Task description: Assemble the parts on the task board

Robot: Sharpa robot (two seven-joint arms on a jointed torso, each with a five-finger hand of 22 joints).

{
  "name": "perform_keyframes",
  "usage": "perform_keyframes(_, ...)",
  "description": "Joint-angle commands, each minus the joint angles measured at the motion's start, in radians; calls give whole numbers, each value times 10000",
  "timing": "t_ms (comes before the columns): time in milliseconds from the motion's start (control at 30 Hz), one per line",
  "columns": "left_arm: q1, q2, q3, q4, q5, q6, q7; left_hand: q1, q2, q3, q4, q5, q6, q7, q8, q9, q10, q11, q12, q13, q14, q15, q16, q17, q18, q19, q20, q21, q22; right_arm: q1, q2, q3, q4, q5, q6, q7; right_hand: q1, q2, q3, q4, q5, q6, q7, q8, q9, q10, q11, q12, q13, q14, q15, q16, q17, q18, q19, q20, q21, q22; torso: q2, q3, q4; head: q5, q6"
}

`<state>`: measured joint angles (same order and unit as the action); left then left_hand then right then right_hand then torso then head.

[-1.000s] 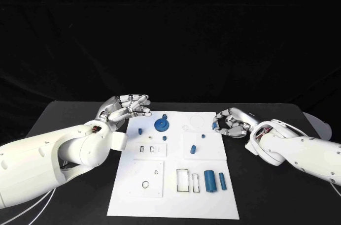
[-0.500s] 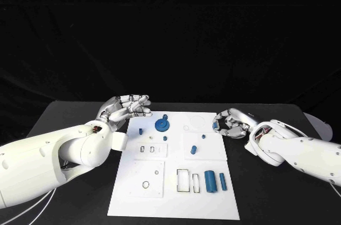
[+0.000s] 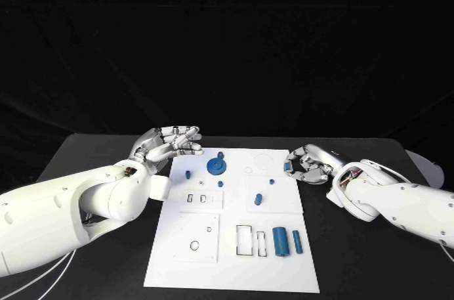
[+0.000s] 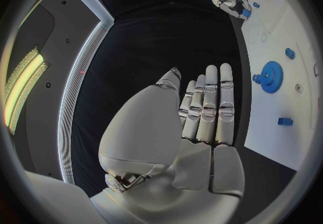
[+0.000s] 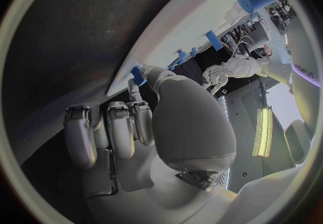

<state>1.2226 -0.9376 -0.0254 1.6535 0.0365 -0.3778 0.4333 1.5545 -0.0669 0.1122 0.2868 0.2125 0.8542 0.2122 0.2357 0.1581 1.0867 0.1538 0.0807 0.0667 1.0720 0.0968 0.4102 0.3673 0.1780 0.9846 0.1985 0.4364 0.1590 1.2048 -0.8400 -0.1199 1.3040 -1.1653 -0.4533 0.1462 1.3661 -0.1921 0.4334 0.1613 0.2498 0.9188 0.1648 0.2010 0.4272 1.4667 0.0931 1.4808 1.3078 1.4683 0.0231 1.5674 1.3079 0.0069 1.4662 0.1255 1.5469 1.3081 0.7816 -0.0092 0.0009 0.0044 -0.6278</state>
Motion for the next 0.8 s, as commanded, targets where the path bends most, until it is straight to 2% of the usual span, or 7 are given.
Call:
perform_keyframes(33, 6, 20, 7, 15, -21, 150, 39, 97, 26, 46, 7, -12, 62, 16, -23, -8, 68, -4, -41, 12, -79, -16, -51, 9, 40, -66, -16, 41, -10, -7, 13, -2, 13, -105, 54, -36, 2, 213, 95, -17, -11, 350, -110, 239, 104, 209, -184, 63, 1691, 1025, -127, 34, 2627, -14, 897, -26, 80, 2478, -3, 8, 0, 17, 1)
perform_keyframes(133, 6, 19, 7, 15, -22, 152, 32, 97, 26, 46, 7, -12, 62, 16, -23, -8, 68, -4, -41, 12, -79, -16, -51, 9, 40, -66, -16, 41, -10, -7, 13, -1, 14, -103, -12, -21, 57, 395, 163, -77, -61, 654, -290, 504, 257, 254, -343, 95, 1728, 1025, -271, 34, 2629, -20, 914, -152, 97, 2495, 1, 10, -7, 18, 2)
perform_keyframes(267, 6, 15, 7, 17, -22, 156, 21, 99, 22, 56, 9, -13, 57, 19, -31, -11, 64, -2, -50, 10, -76, -15, -52, 16, 40, -67, -17, 44, -9, -7, 15, -1, 24, -71, -206, 2, 94, 533, 211, -131, -103, 779, -399, 681, 373, 306, -442, 135, 1775, 1025, -366, 34, 2629, -29, 941, -246, 125, 2522, 4, 11, -12, 6, -14)
perform_keyframes(333, 6, 11, 7, 18, -22, 159, 16, 99, 22, 56, 9, -13, 57, 19, -31, -11, 64, -2, -50, 10, -76, -15, -52, 16, 40, -67, -17, 44, -9, -7, 15, -1, 40, -50, -397, -20, 118, 664, 289, -183, -343, 762, -459, 794, 468, 345, -504, 162, 1808, 1025, -436, 34, 2629, -36, 959, -325, 143, 2540, 7, 12, -10, -2, -24)
perform_keyframes(600, 6, -1, 7, 7, -23, 165, 3, 99, 22, 56, 9, -13, 57, 19, -31, -11, 64, -2, -50, 10, -76, -15, -52, 16, 40, -67, -17, 44, -9, -6, -25, 5, 209, -29, -1027, -298, 60, 700, 321, -165, -319, 706, -457, 815, 498, 389, -511, 202, 1854, 1025, -452, 34, 2629, -54, 1008, -352, 197, 2589, 0, 15, -2, -21, -45)
perform_keyframes(800, 6, -2, 6, -16, -23, 174, -8, 101, 16, 67, 10, -13, 54, 23, -38, -13, 62, 1, -59, 8, -74, -15, -55, 23, 40, -67, -17, 48, -8, 55, -147, 33, 798, 3, -1180, -638, -44, 723, 352, -123, -129, 673, -469, 853, 540, 408, -524, 213, 1870, 1025, -462, 34, 2629, -69, 1046, -371, 239, 2627, -18, 14, -20, 17, -31)
